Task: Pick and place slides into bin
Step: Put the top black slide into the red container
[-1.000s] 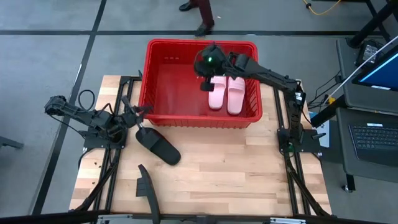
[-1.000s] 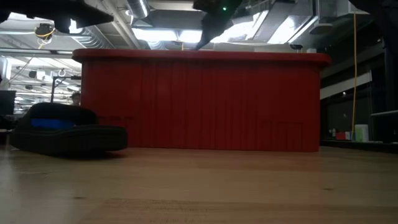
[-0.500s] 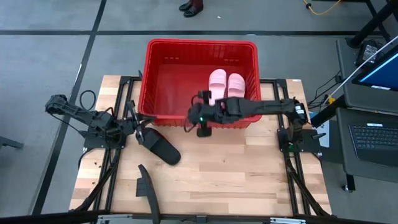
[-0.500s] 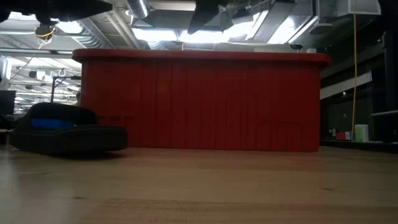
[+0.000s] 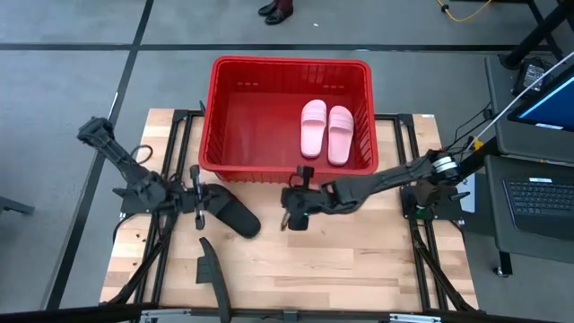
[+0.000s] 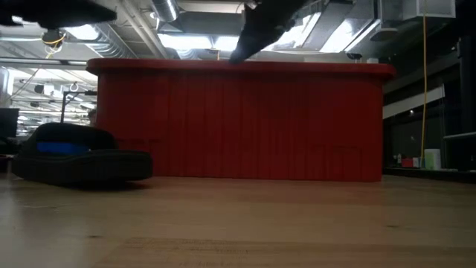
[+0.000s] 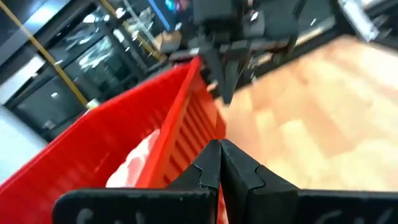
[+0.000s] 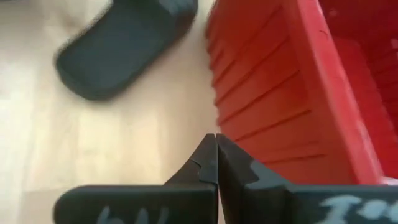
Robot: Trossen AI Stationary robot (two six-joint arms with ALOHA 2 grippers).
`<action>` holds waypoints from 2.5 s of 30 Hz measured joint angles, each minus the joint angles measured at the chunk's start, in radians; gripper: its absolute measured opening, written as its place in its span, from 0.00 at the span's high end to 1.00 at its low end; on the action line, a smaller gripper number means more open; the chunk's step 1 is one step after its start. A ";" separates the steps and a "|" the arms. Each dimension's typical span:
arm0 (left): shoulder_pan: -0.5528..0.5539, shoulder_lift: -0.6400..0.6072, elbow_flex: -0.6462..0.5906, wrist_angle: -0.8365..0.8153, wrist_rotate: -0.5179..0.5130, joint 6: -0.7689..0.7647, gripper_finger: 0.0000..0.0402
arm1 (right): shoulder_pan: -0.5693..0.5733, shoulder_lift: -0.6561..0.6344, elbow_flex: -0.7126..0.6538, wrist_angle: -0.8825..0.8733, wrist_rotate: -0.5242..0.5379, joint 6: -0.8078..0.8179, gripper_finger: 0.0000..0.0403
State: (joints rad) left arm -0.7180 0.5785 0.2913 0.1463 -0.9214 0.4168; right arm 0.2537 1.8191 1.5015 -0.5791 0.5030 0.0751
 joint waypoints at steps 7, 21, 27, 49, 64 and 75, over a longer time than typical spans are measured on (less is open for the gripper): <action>-0.052 0.214 0.072 0.014 -0.168 -0.135 1.00 | 0.047 -0.173 -0.258 0.246 0.001 0.023 1.00; -0.052 0.561 0.398 -0.327 -0.147 -0.569 1.00 | 0.090 -0.385 -0.681 0.757 0.004 -0.055 0.99; -0.037 0.661 0.541 -0.663 0.011 -0.929 1.00 | 0.092 -0.391 -0.688 0.789 -0.024 -0.051 0.98; 0.068 0.856 0.742 -1.344 0.509 -1.658 1.00 | 0.092 -0.391 -0.687 0.775 -0.165 -0.029 0.96; 0.138 0.866 0.742 -1.376 0.521 -1.764 0.94 | 0.090 -0.390 -0.687 0.768 -0.165 -0.031 0.96; 0.139 0.866 0.742 -1.374 0.523 -1.817 0.69 | 0.090 -0.390 -0.687 0.767 -0.165 -0.032 0.96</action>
State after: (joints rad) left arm -0.5793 1.4445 1.0336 -1.2276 -0.3979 -1.4003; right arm 0.3439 1.4290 0.8146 0.1880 0.3382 0.0435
